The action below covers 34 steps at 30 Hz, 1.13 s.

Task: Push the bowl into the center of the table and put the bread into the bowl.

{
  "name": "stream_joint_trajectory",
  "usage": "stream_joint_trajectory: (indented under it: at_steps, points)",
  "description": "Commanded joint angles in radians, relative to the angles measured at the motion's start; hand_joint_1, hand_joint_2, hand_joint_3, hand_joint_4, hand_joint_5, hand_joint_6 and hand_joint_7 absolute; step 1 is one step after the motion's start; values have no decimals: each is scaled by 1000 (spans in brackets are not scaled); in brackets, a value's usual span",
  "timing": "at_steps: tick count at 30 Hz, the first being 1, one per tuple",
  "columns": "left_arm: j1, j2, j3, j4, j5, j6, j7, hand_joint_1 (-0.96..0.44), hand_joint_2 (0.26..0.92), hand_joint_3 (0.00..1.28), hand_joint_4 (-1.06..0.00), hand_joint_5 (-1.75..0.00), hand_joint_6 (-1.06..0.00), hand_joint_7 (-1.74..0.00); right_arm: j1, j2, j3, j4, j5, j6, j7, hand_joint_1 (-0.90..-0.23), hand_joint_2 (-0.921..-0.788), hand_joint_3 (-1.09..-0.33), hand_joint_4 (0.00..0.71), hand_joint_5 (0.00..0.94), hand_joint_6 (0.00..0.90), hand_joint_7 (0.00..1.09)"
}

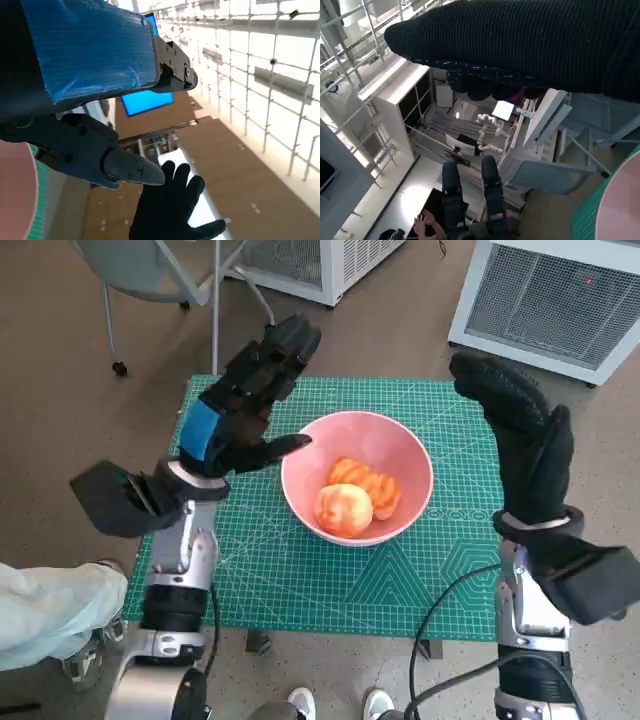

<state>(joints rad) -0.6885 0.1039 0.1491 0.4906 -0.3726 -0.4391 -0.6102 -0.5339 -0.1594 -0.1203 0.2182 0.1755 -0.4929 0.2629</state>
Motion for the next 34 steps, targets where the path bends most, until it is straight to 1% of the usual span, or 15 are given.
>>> stream_joint_trajectory:
  at_steps: [1,5,14,25,34]
  points:
    - [16,-25,15,19,-5,-59,7,-491,921,135,-125,0,-267,0,-15,-15,-9,28,13,21,9,-704,-921,-733,175,1,-1,525]
    - [21,-38,19,36,8,-101,19,-505,921,150,-110,0,-246,0,-34,-16,-11,45,17,26,11,-702,-921,-736,172,0,-1,520]
    - [27,-44,16,71,32,-164,36,-526,921,172,-79,0,-214,0,-56,-19,-6,70,8,27,8,-698,-921,-740,165,0,-1,511]
    - [30,-32,13,79,25,-168,25,-499,921,181,-83,-3,-212,-3,-64,-22,0,80,3,19,11,-701,-921,-743,162,0,-1,504]
    - [37,-26,12,66,24,-165,22,-453,921,173,-86,-4,-217,-5,-77,-22,0,99,8,15,17,-703,-921,-742,162,0,-1,502]
